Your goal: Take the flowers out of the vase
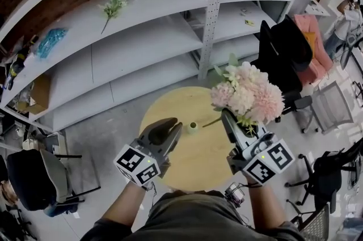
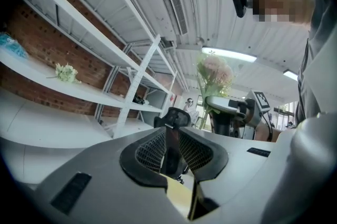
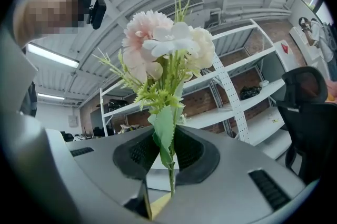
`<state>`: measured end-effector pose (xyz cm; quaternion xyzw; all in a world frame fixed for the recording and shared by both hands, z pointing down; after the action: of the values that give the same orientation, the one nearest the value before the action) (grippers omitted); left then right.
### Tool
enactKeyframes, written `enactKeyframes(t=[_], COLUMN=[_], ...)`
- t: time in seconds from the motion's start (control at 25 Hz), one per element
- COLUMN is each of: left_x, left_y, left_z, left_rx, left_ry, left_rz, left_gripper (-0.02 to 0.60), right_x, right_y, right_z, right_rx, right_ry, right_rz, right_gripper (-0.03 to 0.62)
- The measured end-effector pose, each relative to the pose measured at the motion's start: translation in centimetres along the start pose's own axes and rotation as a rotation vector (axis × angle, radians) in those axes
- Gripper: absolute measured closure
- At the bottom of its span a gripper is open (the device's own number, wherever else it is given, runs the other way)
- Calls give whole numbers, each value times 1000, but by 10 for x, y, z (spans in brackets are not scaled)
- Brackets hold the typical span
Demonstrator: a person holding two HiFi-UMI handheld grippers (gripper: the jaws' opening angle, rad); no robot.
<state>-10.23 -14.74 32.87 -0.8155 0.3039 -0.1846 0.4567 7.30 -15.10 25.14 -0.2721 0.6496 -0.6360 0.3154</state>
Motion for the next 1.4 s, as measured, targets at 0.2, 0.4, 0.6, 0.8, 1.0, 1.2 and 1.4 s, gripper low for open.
enactKeyframes(t=[0.2,0.4,0.6,0.8,1.0,1.2,1.4], left_x=[3,11,14,15,15,17,16], left_y=[-4,-1,-1,-1,-2,-3,-5], left_z=[-2,-6,-6,-6,-6,-6,-9], left_rx=[-8,-11,-8,-10,-15,-11,-14], left_ry=[10,8,6,3,3,-2,7], left_rz=[-16,-31,-31,-29,-27,-26,-32], left_gripper=[502,502,502,502,502,502,502], right_x=[4,16,18,18,19,18,18], right_y=[-14,-14,-16,-19,-19,-21,-22], right_z=[4,9,10,11,11,13,14], right_rx=[58,69,63,65,60,61,62], right_ry=[14,19,21,21,23,24,25], right_rz=[-17,-15,-18,-24,-27,-33,-35], right_gripper=[522,522,522,522,522,522,522])
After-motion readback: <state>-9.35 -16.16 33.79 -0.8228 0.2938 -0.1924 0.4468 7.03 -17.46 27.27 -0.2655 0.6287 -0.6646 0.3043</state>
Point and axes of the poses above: the fingertips, and each gripper's own axes: x forward along the fingers, z to its right, y out of its top, the point moved 4 cm from there along -x, backward along the fingers, and after that the axes turned 14 degrees about -x, right-handed, at the moved point
